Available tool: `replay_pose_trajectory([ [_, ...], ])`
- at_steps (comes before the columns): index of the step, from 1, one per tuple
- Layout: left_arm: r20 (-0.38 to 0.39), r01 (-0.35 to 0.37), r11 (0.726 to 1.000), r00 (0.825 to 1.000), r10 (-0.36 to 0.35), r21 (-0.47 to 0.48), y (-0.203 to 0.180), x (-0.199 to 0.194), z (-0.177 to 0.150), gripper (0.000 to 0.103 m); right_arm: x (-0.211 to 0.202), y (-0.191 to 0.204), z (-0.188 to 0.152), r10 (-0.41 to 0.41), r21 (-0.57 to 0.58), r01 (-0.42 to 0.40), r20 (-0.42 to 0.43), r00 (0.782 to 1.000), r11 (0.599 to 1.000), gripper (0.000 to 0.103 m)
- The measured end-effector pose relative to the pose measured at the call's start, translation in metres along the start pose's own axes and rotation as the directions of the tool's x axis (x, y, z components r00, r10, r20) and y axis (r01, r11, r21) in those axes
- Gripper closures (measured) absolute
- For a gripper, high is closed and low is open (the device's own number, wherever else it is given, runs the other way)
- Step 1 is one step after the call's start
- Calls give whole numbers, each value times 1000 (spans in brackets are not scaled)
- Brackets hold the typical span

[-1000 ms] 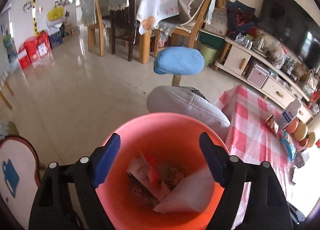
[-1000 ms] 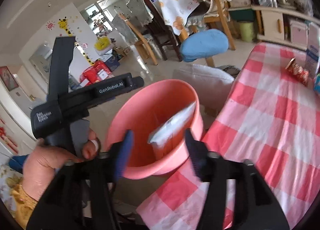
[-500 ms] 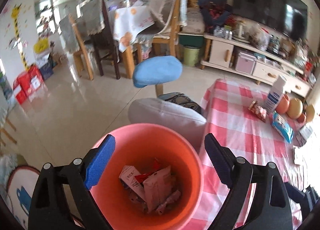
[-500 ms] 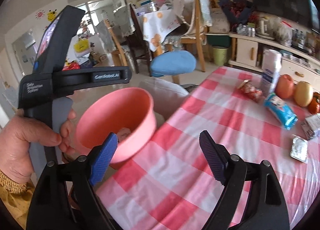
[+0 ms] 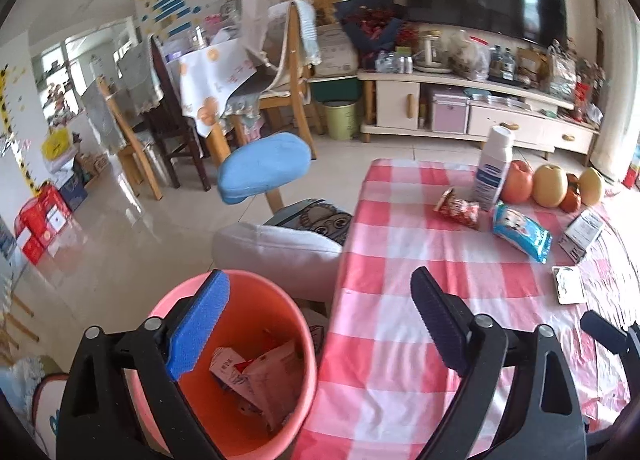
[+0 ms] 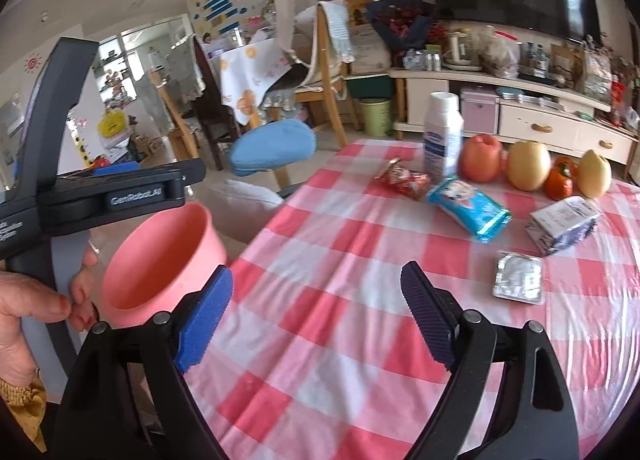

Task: Collect trash
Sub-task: 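Move both tools back over the table toward the remaining wrappers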

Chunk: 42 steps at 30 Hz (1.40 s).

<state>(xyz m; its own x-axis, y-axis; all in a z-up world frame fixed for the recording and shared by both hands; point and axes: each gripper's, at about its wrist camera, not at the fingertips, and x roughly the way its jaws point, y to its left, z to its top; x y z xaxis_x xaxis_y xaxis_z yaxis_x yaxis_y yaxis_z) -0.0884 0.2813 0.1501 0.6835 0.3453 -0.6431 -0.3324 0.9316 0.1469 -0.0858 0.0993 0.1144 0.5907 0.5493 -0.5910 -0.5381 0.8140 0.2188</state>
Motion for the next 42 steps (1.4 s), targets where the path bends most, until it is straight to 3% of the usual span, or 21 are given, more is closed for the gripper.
replay_pose_trajectory([
  [13,25,36,989,999,-40,142,-71,-14,6,8,-23,-49,-6,-93,32,92,25,995,995,10],
  [31,25,50,940,998,-62,338,-163,-18,4,8,-52,-133,-24,-161,134,156,33,986,979,9],
  [36,1,86,927,996,-93,365,-181,-15,3,8,-60,-161,-29,-191,171,184,22,981,968,9],
  [42,-53,184,932,983,-176,311,-184,0,11,8,-66,-199,-32,-214,219,212,-13,977,952,9],
])
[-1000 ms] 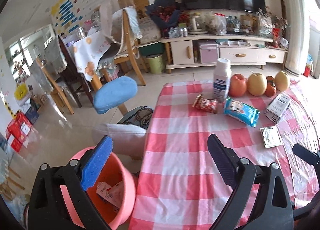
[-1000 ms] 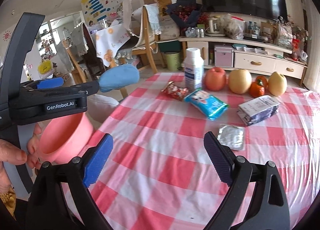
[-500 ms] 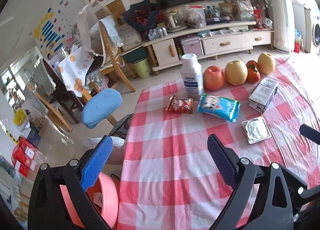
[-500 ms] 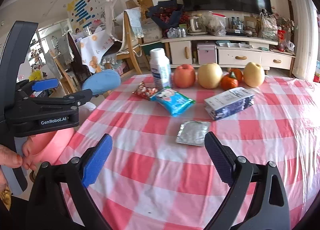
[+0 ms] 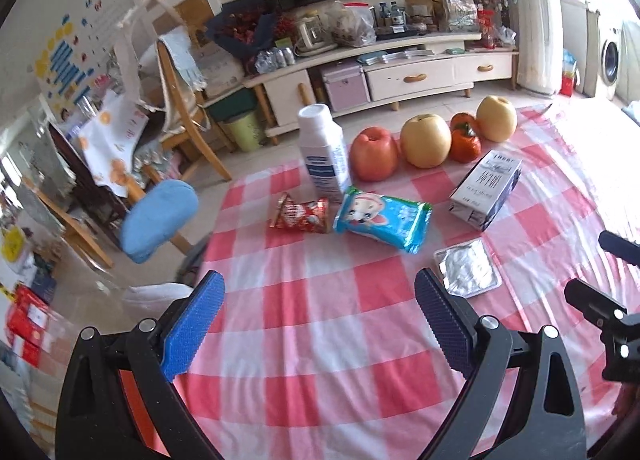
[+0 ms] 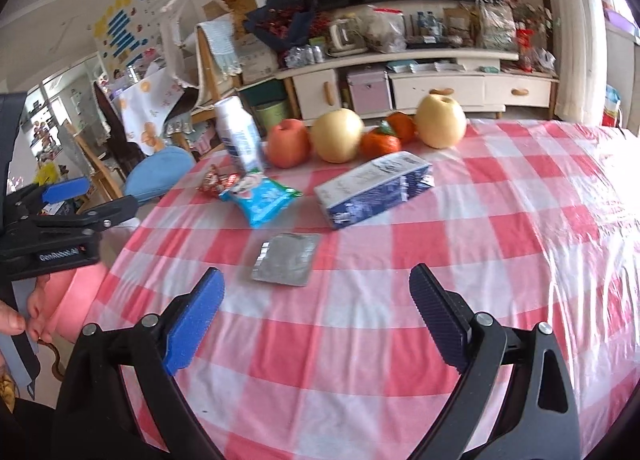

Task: Collect trash
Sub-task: 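Move both tools back over the table toward the remaining wrappers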

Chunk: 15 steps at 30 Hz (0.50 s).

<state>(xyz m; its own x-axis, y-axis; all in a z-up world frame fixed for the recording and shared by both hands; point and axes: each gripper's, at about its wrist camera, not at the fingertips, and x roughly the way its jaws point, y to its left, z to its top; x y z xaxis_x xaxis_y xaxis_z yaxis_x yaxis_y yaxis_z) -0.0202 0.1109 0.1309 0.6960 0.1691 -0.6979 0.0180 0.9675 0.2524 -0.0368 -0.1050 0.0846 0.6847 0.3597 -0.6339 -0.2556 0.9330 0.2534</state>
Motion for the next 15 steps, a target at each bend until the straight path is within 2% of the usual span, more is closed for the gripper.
replay_pose_trajectory([
  [5,-23,89,989,995,-93,-119,17,29,9,8,4,-26,8,-27,18,27,-8,1000,999,9],
  [8,-43,108,978,992,-118,-178,24,56,15,8,10,-40,13,-29,38,30,-18,999,999,9],
  [11,-64,126,956,987,-148,-263,31,83,20,8,21,-53,20,-30,63,32,-32,999,998,9],
  [12,-67,139,939,984,-167,-314,37,94,22,8,26,-59,23,-26,77,29,-39,999,997,9],
  [15,-69,141,910,981,-181,-390,45,119,27,8,39,-69,26,-2,122,9,-64,998,992,9],
])
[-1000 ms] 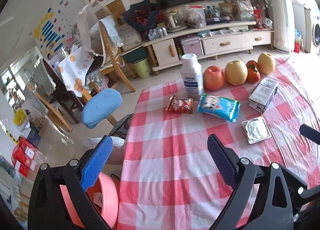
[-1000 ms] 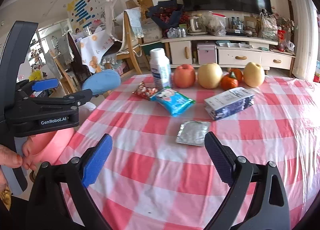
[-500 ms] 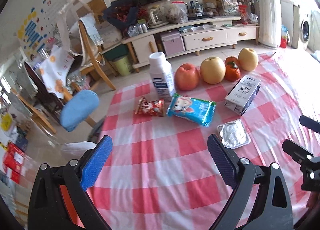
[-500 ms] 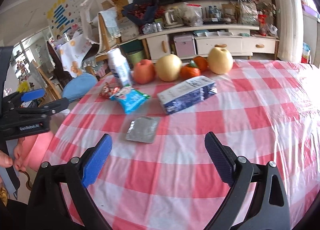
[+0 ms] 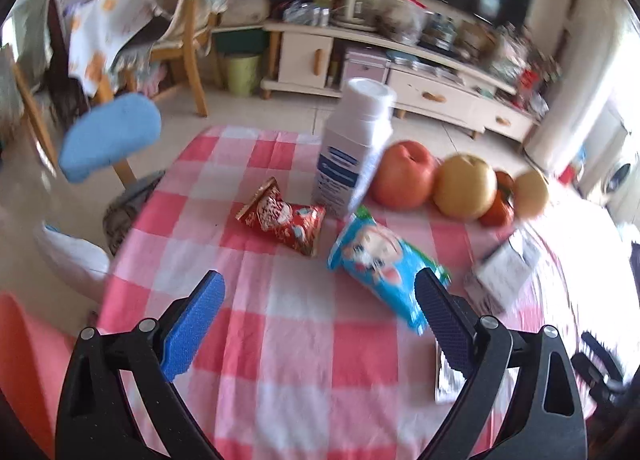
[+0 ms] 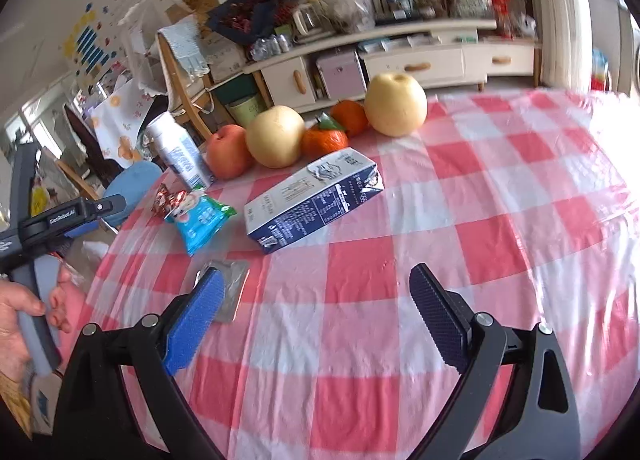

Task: Collect trash
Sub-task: 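Move both tools back over the table toward the remaining wrappers, then grasp the red wrapper with the left tool while the right tool reaches the white carton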

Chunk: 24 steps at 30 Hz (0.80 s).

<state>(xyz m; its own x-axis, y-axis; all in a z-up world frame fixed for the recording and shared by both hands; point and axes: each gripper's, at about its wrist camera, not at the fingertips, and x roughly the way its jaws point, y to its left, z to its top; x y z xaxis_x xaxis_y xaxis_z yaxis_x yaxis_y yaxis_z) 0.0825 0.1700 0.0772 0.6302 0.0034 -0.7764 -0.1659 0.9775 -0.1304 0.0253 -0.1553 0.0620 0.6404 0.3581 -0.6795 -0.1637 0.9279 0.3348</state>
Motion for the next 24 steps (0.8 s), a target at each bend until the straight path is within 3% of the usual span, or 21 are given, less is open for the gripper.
replay_pose_trajectory([
  [9,-10,-70,996,997,71,57,16,54,24,8,39,-22,22,58,41,-56,-39,998,998,9],
  [17,-54,-20,995,998,26,102,18,88,37,8,68,-36,44,152,105,-146,-47,987,984,9],
  [24,-58,7,991,998,1,135,16,114,43,8,86,-38,71,117,76,-115,-30,993,990,9],
])
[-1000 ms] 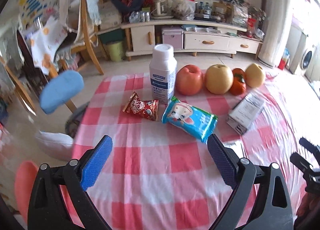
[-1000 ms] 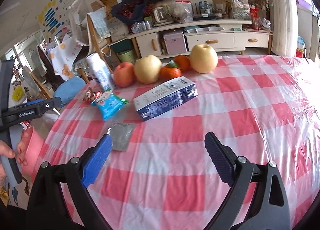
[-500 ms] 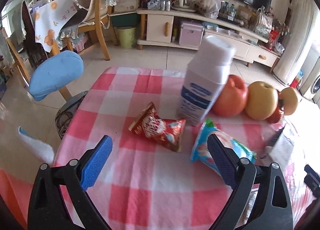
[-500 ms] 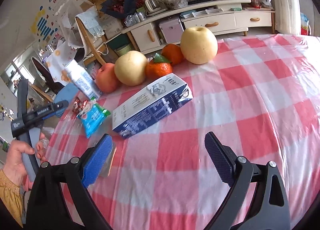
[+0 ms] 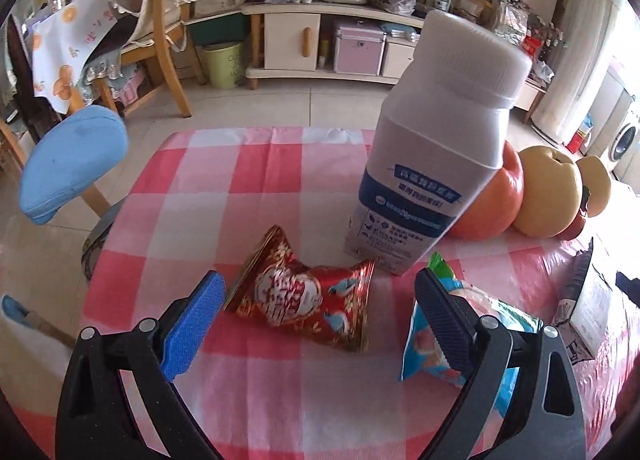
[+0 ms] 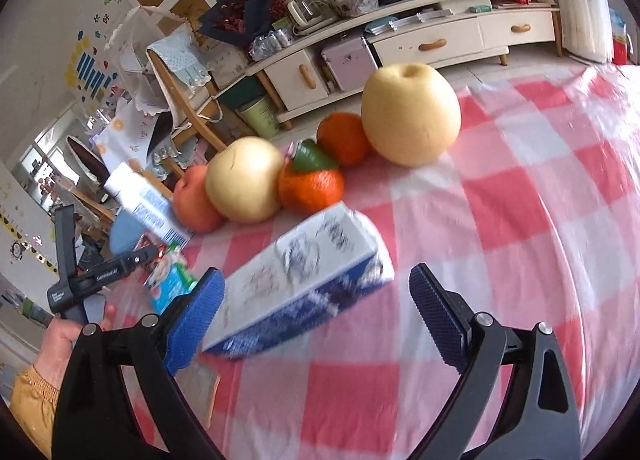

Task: Collect trash

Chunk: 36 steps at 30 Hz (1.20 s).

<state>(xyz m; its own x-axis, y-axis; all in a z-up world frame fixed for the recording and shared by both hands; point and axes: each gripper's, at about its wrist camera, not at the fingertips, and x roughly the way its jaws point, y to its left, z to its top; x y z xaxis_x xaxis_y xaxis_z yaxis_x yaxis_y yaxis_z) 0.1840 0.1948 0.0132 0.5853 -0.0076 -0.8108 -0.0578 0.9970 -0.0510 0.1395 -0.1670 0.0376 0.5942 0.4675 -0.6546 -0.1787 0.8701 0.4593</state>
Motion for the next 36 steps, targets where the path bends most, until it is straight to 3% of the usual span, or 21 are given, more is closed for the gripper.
replay_pose_trajectory([
  [3,4,20,1000,1000,-20,13,-1,7,2,16,16,-2,9,-27,-29,27,-9,1000,999,9],
  [7,-23,45,997,999,-44,68,-6,18,0,31,38,-1,12,-3,-66,-2,-67,998,998,9],
  [11,-18,65,992,998,-64,107,-10,18,-2,36,45,13,6,13,-161,-28,-91,996,986,11],
  [13,-23,80,988,997,-77,135,-15,16,-4,36,47,23,0,21,-219,-44,-108,994,975,15],
  [22,-70,145,945,989,-130,292,-50,1,-27,38,42,59,-27,89,-345,-149,-183,979,927,16],
  [27,-125,209,896,977,-174,392,-82,-18,-49,38,32,89,-60,88,-473,-200,-249,964,858,17],
  [30,-145,229,887,972,-186,402,-91,-28,-62,38,22,99,-79,87,-518,-224,-275,957,826,17],
  [36,-175,263,868,963,-207,420,-114,-52,-94,38,2,91,-94,85,-509,-225,-283,955,831,16],
])
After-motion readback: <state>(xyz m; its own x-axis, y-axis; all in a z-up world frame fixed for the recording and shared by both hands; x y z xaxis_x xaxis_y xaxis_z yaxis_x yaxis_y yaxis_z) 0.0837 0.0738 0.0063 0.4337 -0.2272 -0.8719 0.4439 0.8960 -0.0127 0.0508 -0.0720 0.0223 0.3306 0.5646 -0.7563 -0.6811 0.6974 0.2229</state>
